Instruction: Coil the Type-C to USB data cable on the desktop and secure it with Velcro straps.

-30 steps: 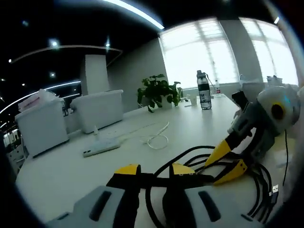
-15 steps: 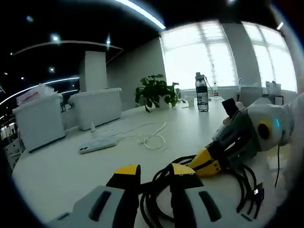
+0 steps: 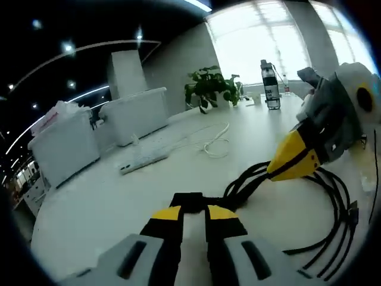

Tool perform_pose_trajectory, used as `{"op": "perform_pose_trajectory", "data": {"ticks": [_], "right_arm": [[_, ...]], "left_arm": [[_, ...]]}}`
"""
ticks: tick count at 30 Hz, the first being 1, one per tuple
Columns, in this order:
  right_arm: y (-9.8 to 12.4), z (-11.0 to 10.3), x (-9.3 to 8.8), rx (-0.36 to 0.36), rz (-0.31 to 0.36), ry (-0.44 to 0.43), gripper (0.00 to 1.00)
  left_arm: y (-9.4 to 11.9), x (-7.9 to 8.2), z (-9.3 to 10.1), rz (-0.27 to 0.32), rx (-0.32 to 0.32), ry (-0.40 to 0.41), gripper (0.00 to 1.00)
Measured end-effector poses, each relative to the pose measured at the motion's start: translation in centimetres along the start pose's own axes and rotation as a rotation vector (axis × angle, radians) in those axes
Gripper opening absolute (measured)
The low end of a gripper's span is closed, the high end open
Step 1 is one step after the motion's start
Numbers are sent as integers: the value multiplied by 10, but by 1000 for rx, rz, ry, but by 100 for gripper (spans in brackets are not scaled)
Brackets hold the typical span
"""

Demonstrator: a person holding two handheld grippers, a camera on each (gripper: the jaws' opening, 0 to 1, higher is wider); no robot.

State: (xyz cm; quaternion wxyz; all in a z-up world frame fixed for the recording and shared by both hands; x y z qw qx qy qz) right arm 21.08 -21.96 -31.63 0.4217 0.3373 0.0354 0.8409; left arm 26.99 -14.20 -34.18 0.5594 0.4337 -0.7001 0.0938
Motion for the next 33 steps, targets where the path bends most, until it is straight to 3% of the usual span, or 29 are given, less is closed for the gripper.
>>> {"op": "perform_pose_trajectory", "data": {"ticks": [4, 7, 8, 11, 13, 15, 17, 19, 22, 25, 29, 33], "right_arm": [[-13, 15, 9, 10, 8, 18, 0], [-27, 21, 2, 41, -21, 28, 0], [-27, 19, -2, 82, -33, 13, 0], [-12, 13, -5, 135, 56, -158, 1], [-1, -1, -17, 180, 87, -248, 12], [3, -8, -32, 176, 46, -230, 18], [5, -5, -47, 119, 17, -174, 16], [5, -8, -52, 125, 5, -157, 16], [4, -13, -44, 165, 49, -217, 15], [0, -15, -38, 186, 76, -223, 17], [-12, -11, -34, 123, 105, -170, 15], [-14, 1, -28, 74, 155, -161, 4]], "left_arm": [[1, 6, 2, 5, -10, -56, 16], [-1, 1, 4, -10, -18, -77, 16], [-1, -1, 3, -16, -16, -81, 16], [2, -1, 1, -4, -19, -73, 16], [3, 1, 2, 20, -10, -89, 16], [2, 2, 4, 27, -17, -89, 16], [0, 2, 9, 34, -32, -82, 16], [-1, 3, 11, 40, -32, -82, 16], [0, 2, 10, 42, -18, -98, 16], [0, 2, 9, 58, -9, -87, 16], [1, 1, 9, 74, 0, -78, 16], [1, -1, 8, 83, 6, -59, 16]]}}
Point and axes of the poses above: the point that each gripper's makers call its tool centre point, and the gripper's own axes: y roughly backward along the fingers, z roughly to its right, x roughly out of its top, the point moved 4 cm from there along y, roughly backward along the fingers, and after that the axes turned 7 degrees about -y, right-handed, at the moved point
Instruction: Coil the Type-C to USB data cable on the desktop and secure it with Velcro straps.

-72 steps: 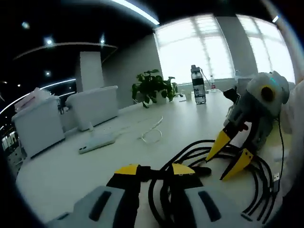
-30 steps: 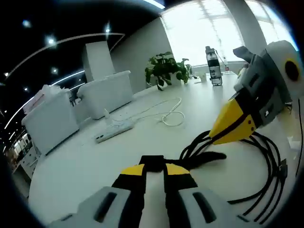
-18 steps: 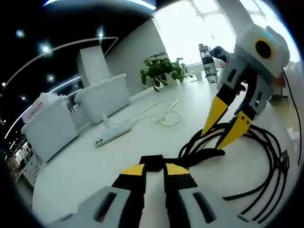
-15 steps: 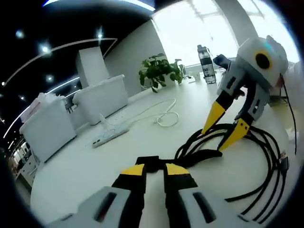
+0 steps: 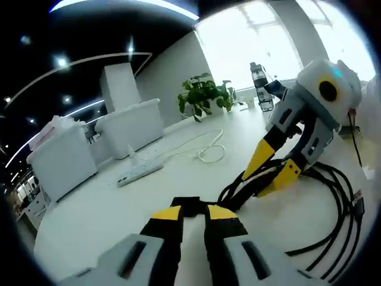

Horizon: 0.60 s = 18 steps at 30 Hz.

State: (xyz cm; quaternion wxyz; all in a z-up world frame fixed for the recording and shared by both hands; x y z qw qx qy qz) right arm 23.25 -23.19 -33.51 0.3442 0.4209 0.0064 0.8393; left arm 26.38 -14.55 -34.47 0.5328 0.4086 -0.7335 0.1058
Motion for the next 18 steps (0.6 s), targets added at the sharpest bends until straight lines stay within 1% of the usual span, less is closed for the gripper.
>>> {"op": "perform_pose_trajectory", "data": {"ticks": [1, 5, 7, 9, 11, 14, 16, 17, 18], "right_arm": [[0, 1, 2, 2, 9, -9, 4], [-5, 4, 3, 26, 5, -7, 2], [-9, 6, 8, 50, 19, -42, 2], [-15, 13, 11, 56, 22, -80, 2], [-25, 20, 10, 66, -2, -98, 1], [-39, 30, 4, 70, -53, -130, 1], [-48, 32, -4, 90, -100, -208, 1], [-52, 31, -9, 110, -124, -245, 1], [-57, 33, -13, 111, -144, -286, 1]], "left_arm": [[0, 0, 0, 1, 0, 2, 16], [0, 0, 0, 0, 1, -3, 16], [0, 0, 0, -3, 5, -7, 16], [0, 0, -1, -8, 10, -14, 16], [0, -1, -1, -20, 10, -19, 14], [-1, -2, 1, -31, -11, -19, 5], [-2, -4, 2, -33, -16, -15, 4], [-3, -5, 2, -36, -27, -10, 3], [-4, -4, 3, -30, -39, 1, 3]]}}
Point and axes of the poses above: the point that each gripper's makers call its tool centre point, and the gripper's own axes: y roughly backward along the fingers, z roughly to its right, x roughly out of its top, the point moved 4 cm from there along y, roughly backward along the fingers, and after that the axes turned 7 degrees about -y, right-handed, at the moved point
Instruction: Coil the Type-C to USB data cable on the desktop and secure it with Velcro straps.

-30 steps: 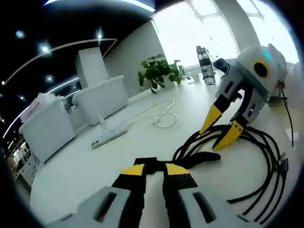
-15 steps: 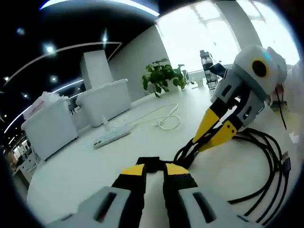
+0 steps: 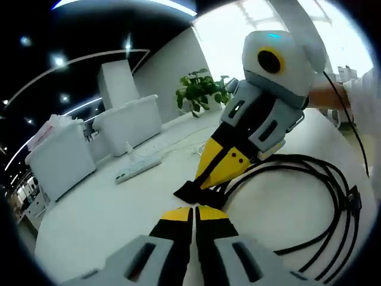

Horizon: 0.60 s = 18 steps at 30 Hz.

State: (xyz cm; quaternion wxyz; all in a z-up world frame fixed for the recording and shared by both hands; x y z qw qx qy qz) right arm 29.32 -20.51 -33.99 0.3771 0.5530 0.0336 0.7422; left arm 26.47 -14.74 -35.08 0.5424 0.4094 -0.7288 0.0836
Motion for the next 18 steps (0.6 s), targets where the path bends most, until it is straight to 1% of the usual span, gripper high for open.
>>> {"op": "perform_pose_trajectory", "data": {"ticks": [1, 2, 3, 4, 5, 6, 7, 8, 10, 12, 13, 15, 17, 18], "right_arm": [[-4, 1, -4, 11, -24, -39, 1], [-7, 5, -8, 1, -62, -79, 1], [-9, 9, -11, -20, -82, -114, 1], [-10, 12, -12, -34, -85, -131, 1], [-8, 18, -14, -63, -112, -146, 1], [-11, 17, -14, -42, -111, -144, 1], [-11, 15, -14, -36, -115, -157, 1], [-13, 15, -16, -28, -137, -159, 1], [-15, 15, -15, -26, -158, -162, 1], [-18, 18, -13, -41, -165, -147, 2], [-20, 21, -16, -67, -179, -154, 2], [-25, 23, -16, -87, -148, -181, 3], [-27, 26, -16, -93, -138, -199, 3], [-29, 28, -16, -109, -126, -203, 4]], "left_arm": [[-1, 0, 1, 4, -15, 10, 3], [-1, 1, 2, 5, -34, 2, 3], [-1, 1, 3, 5, -45, -10, 3], [-2, 1, 6, 2, -61, -35, 3], [-3, -1, 7, -9, -55, -56, 3], [-3, -2, 6, -17, -45, -99, 3], [-4, -2, 8, -16, -48, -94, 3], [-4, -1, 7, -17, -50, -87, 3], [-4, -2, 7, -17, -59, -68, 3], [-5, -3, 4, -19, -63, -63, 3], [-5, -3, 5, -19, -69, -62, 3], [-4, -4, 5, -16, -72, -55, 3], [-4, -4, 4, -14, -67, -55, 3], [-4, -4, 4, -14, -64, -53, 3]]}}
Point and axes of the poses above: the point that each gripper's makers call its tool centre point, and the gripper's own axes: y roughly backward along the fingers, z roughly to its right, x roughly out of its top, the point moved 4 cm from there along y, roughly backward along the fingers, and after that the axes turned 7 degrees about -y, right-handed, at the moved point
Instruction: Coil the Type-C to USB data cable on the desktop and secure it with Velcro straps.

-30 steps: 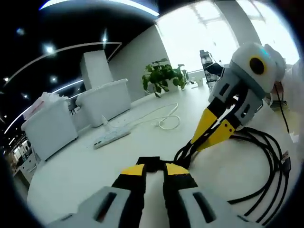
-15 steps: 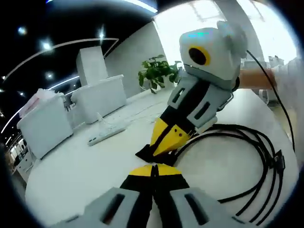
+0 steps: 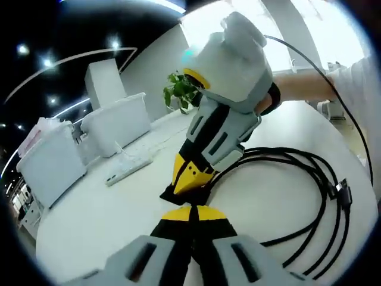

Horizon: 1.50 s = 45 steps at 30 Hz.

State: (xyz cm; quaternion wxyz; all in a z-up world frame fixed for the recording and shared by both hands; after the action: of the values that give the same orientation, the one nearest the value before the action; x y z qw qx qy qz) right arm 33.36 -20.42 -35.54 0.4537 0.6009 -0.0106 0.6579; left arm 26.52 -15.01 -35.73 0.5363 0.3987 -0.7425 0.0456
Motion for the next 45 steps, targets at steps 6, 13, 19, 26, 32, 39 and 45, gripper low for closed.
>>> {"op": "perform_pose_trajectory", "data": {"ticks": [6, 13, 19, 26, 32, 39, 45], "right_arm": [[-2, 18, 1, -165, 37, 185, 3], [18, -7, 18, 66, 155, -32, 1], [6, 0, 5, 137, 111, -150, 1], [40, -20, 8, 451, 298, -132, 20], [18, -21, -14, 435, 197, -40, 17], [14, -28, 0, 439, 161, 166, 12], [2, -41, 27, 394, 134, 161, 5]], "left_arm": [[0, -1, -1, 11, 9, 24, 3], [-1, 0, -2, 11, 25, 20, 3], [0, 0, -2, 14, 37, 25, 3], [15, 3, -24, 25, 120, -6, 3], [29, 8, -44, 80, 184, 39, 3], [62, 16, -70, 203, 281, 59, 3], [114, 10, -111, 376, 461, 209, 3]]}}
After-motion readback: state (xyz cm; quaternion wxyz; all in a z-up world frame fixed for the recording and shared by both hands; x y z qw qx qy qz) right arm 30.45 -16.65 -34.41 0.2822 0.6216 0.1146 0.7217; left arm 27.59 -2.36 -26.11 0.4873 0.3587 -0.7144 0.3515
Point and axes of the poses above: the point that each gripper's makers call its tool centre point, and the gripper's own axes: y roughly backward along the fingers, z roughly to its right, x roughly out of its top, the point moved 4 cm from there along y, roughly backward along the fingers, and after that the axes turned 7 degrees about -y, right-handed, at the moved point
